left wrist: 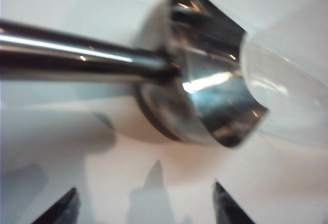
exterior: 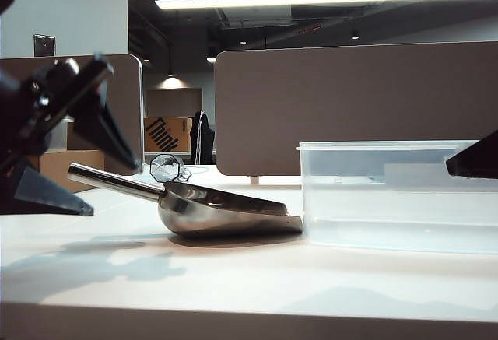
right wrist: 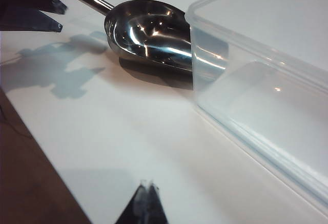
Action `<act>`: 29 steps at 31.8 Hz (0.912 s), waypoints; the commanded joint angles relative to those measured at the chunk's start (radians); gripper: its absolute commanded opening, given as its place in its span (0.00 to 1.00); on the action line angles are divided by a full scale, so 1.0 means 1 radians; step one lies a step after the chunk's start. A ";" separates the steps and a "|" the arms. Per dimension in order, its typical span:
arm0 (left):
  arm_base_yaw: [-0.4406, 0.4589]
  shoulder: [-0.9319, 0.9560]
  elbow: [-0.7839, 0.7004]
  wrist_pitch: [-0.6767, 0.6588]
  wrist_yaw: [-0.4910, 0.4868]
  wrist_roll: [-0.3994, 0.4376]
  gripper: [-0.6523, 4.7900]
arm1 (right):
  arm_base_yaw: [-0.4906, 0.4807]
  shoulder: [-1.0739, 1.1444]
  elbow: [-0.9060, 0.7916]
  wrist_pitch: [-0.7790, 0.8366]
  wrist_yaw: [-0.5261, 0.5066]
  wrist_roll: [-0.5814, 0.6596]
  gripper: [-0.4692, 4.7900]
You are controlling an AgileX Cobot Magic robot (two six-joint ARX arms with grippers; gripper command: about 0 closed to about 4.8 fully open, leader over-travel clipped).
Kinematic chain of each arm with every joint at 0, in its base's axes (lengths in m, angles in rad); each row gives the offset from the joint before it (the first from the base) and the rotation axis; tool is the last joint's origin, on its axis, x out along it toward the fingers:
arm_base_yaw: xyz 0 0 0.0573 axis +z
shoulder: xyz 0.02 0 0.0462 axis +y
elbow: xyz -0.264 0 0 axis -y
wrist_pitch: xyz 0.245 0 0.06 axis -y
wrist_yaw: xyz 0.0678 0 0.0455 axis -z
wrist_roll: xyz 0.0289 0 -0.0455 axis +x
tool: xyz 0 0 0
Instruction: Pick up the metal ice scoop from the table and place it inside the transparent plastic box.
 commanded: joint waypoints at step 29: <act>0.002 0.222 0.005 0.409 -0.171 -0.258 0.76 | 0.002 0.003 0.001 0.017 -0.001 0.000 0.09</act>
